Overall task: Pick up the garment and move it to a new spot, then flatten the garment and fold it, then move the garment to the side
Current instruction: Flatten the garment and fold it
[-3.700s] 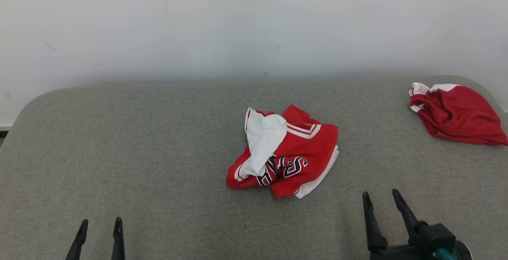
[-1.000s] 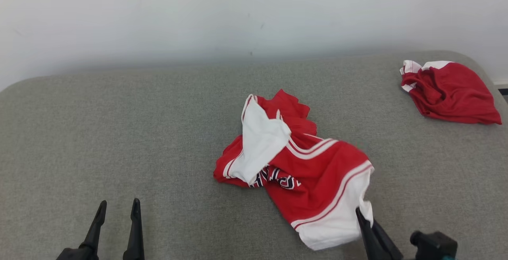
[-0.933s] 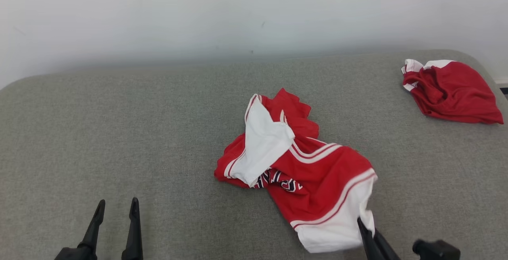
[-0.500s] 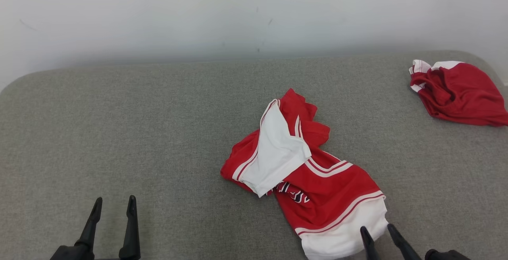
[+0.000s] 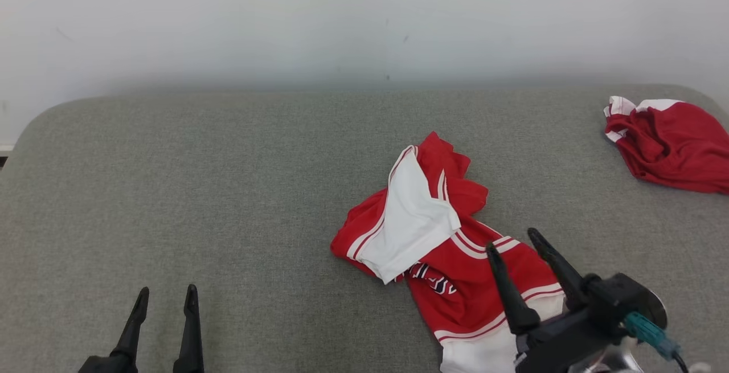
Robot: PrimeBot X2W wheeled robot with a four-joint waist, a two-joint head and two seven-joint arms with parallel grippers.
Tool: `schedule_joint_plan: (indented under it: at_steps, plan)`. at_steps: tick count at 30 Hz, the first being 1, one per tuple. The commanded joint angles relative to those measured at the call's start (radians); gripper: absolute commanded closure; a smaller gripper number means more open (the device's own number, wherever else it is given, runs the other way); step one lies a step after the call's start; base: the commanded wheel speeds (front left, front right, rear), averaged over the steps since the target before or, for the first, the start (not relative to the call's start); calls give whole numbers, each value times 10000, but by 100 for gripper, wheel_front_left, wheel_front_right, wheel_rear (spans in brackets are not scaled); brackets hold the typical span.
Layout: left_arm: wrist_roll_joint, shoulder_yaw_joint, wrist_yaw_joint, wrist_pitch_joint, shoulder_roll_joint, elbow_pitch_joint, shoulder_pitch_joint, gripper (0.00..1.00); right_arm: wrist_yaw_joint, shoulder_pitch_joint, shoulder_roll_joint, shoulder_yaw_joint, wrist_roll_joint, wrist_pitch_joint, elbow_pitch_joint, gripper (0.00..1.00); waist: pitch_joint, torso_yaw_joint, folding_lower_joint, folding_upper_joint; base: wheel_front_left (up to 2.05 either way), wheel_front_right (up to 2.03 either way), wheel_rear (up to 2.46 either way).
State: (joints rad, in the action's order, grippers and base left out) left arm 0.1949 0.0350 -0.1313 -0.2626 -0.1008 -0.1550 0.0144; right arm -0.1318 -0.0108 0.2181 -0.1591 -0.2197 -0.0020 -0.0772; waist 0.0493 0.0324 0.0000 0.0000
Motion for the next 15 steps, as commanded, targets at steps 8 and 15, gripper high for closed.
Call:
schedule_joint_plan:
  at_steps: [8, 15]
  plan:
    - [26, -130, 12, -30, 8, 13, -268, 0, 28, 1878, 67, -712, -85, -261, 2025, 0, 287, 512, 0, 0, 0, 0, 0]
    - [93, -296, 12, -30, 81, -85, -417, 0, 28, 3462, 272, -1180, -152, -653, 4649, 0, 537, 1036, 0, 0, 0, 0, 0]
